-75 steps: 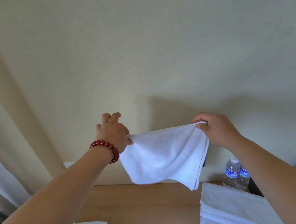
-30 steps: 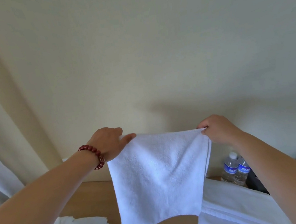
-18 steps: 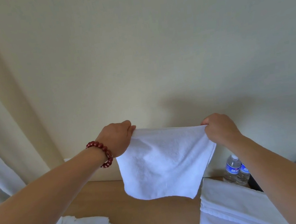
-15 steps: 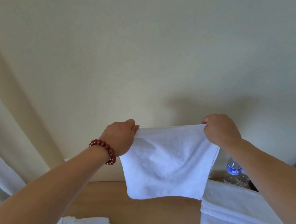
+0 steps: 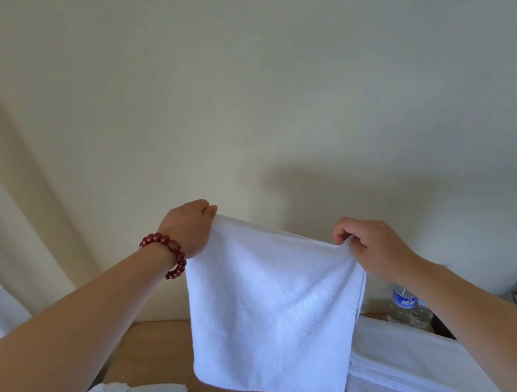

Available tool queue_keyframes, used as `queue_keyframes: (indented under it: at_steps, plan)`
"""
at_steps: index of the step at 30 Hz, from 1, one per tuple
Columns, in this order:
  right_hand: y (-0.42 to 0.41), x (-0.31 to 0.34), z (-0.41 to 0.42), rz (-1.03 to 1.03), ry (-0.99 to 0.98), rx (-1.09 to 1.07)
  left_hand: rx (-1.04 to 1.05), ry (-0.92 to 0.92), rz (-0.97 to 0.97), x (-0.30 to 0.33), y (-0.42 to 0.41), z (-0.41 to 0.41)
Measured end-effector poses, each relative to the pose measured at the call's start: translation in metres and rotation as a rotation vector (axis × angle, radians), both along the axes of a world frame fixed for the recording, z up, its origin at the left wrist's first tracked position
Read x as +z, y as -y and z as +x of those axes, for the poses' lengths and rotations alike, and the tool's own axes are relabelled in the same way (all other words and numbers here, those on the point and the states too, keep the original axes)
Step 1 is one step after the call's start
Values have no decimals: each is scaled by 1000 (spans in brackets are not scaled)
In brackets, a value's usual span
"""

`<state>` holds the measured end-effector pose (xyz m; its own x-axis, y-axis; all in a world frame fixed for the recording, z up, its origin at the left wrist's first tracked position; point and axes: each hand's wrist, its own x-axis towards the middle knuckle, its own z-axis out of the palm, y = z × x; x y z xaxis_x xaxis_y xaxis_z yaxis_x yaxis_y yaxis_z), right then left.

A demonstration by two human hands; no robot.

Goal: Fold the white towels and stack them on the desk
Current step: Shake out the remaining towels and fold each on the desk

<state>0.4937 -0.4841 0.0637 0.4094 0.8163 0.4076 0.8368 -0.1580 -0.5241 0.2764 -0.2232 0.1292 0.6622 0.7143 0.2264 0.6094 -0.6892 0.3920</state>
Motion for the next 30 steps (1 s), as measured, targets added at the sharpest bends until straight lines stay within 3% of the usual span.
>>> queue_keyframes:
  at_steps: [4,8,15,25,30]
  plan:
    - [-3,-2,-3,47,-11,44,46,-13,-44,1,-8,-1]
    - [-6,-2,-5,-171,60,26,29,-29,5,3,-6,-1]
    - [-7,-6,-4,-371,153,-95,52,7,-8,0,-10,-1]
    - [0,-9,4,-485,-18,-72,61,-4,17,1,-12,-6]
    - [3,-2,8,-427,-157,-59,65,15,30,2,-12,-6]
